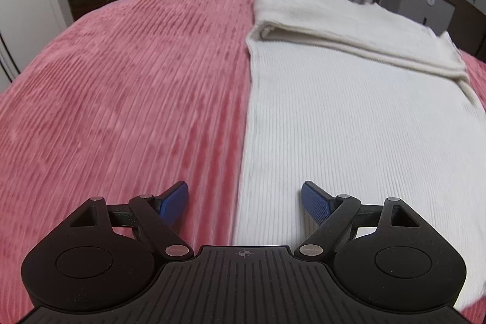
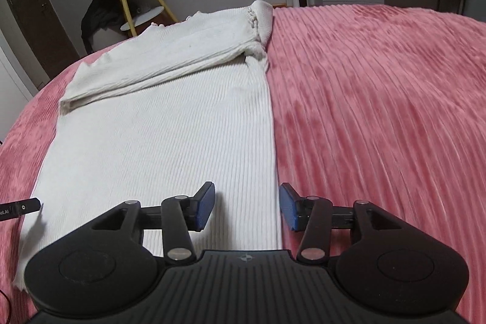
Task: Fold small clothes
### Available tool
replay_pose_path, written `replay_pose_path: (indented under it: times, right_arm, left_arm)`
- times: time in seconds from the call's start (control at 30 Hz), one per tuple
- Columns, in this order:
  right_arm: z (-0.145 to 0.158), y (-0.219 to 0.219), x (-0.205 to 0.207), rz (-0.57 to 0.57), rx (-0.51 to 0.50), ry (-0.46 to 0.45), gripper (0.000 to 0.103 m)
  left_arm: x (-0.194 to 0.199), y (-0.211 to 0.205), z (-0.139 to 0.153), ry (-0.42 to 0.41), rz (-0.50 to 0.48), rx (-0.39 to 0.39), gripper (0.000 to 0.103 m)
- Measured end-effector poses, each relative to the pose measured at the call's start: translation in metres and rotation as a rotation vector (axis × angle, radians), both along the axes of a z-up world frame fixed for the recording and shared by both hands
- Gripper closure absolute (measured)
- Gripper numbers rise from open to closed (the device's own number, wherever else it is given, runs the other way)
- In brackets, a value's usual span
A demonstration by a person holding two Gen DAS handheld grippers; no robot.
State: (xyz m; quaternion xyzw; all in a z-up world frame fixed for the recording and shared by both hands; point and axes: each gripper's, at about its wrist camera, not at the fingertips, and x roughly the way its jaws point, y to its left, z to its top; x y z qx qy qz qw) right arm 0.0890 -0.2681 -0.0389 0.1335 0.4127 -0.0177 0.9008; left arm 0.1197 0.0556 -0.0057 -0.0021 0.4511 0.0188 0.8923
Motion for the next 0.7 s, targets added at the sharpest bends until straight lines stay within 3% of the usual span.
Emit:
replay_pose_path:
  times: [0.37, 0.7]
  right_arm:
    - [-0.003, 0.011, -0.034, 0.021, 0.018, 0.103, 0.044]
    - [-0.007, -0.005, -0.051, -0.038, 0.101, 0.180, 0.041]
  left_arm:
    - [-0.050, 0.006, -0.009, 0.035, 0.038, -0.047, 0.016]
    - [-0.071, 0.018, -0.006, 0.054, 0.069, -0.180, 0.018]
